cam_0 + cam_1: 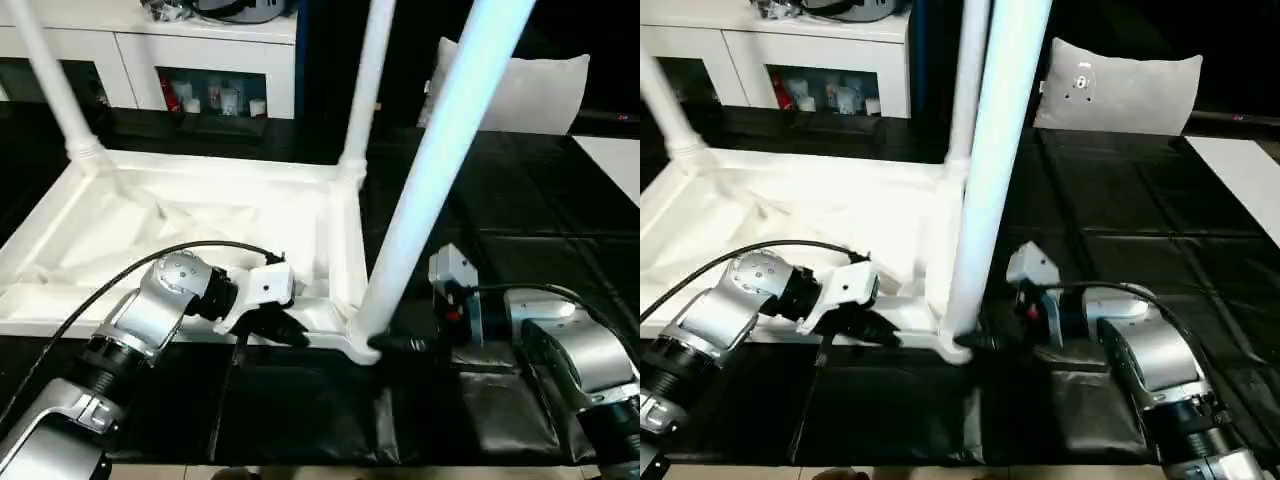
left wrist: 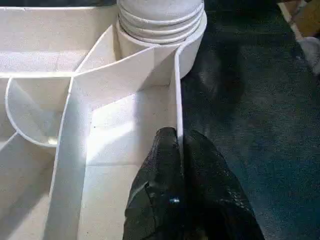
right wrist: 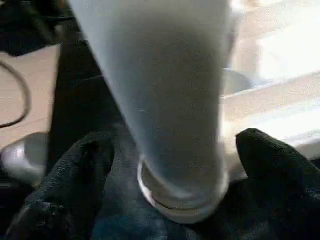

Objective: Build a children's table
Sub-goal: Rotate leg to tighten

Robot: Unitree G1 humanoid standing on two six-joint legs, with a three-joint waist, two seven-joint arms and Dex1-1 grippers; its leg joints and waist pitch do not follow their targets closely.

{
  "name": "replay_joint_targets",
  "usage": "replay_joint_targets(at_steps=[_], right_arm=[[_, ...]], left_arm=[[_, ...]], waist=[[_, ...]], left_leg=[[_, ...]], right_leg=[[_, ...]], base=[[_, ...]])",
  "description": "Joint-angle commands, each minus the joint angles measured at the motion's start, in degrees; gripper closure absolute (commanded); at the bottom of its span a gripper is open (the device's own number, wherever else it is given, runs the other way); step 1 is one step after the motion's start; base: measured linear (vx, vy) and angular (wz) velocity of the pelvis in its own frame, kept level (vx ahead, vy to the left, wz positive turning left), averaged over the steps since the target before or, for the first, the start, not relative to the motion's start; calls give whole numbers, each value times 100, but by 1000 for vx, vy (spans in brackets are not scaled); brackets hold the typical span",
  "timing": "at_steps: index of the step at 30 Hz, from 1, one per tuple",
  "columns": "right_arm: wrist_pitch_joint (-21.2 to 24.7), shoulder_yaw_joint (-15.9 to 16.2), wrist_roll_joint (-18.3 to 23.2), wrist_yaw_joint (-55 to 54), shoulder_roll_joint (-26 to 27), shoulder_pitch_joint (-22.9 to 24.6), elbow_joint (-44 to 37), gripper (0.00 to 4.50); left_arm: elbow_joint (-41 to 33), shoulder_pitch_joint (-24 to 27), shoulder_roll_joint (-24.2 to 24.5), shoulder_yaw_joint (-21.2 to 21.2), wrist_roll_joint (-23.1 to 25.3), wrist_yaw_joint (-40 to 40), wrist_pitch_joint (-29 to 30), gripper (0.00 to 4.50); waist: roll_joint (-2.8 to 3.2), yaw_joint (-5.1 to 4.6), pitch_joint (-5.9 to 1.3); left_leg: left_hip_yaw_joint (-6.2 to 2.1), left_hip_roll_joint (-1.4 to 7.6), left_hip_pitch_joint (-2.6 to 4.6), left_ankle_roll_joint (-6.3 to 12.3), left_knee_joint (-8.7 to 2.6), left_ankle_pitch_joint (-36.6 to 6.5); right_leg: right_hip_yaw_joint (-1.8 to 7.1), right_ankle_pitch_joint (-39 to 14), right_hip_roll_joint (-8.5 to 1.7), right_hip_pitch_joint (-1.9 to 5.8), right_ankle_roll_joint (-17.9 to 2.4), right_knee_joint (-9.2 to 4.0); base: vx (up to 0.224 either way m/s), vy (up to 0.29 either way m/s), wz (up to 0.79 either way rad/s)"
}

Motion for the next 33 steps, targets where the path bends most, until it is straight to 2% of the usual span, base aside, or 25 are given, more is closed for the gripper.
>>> replay_joint_targets(at_steps=[1,9,10,11,24,29,30,31,32,33], right_arm=[[57,53,84,125,-74,-132,35,58],[92,86,155,285,-97,-155,80,113],[106,85,170,305,-98,-159,82,139],[101,78,177,324,-100,-169,92,139],[128,67,247,398,-143,-107,45,221],[496,-79,513,66,146,-7,-129,241],[523,-73,498,-46,206,23,-175,242],[672,-39,355,-593,466,105,-305,243],[672,-39,355,-593,466,105,-305,243],[746,-21,250,-897,606,124,-324,243]], left_arm=[[-303,-64,-54,-173,-85,-258,-169,450],[-273,-118,-47,-180,-118,-302,-207,450],[-267,-120,-48,-175,-114,-310,-213,450],[-261,-121,-45,-170,-108,-318,-223,450],[-293,-70,-31,-148,-102,-252,-226,450],[-345,-31,-108,-70,-87,-25,78,450],[-357,-35,-146,-34,-98,64,225,450],[-388,-90,-335,91,-127,428,732,450],[-388,-90,-335,91,-127,428,732,450],[-418,-121,-436,139,-129,613,993,450]], waist=[[11,-15,-383],[7,-9,-385],[3,-9,-389],[27,-3,-390],[5,13,-389],[-3,30,-387],[-4,28,-381],[14,12,-372],[8,-1,-361],[5,-9,-364]], left_leg=[[-75,329,143,248,-399,-1068],[-77,324,139,219,-398,-1074],[-75,318,137,226,-394,-1041],[-79,321,135,225,-395,-1025],[-74,325,146,205,-395,-1055],[-66,322,141,232,-393,-995],[-70,319,140,217,-398,-1030],[-74,320,160,116,-408,-1144],[-77,313,159,78,-415,-1204],[-88,303,154,45,-416,-1265]], right_leg=[[262,-1066,-466,263,-1345,-405],[262,-1141,-467,264,-1320,-408],[260,-1098,-463,267,-1323,-404],[261,-1069,-465,267,-1331,-400],[260,-1133,-464,260,-1321,-403],[261,-1104,-464,258,-1323,-403],[256,-1185,-464,256,-1303,-412],[259,-1389,-458,230,-1262,-427],[257,-1506,-451,227,-1240,-435],[251,-1643,-463,238,-1213,-443]], base=[[0,0,0],[0,0,0],[0,0,0],[0,0,0],[0,0,0],[0,0,0],[0,0,0],[0,0,0],[0,0,0],[0,0,0]])
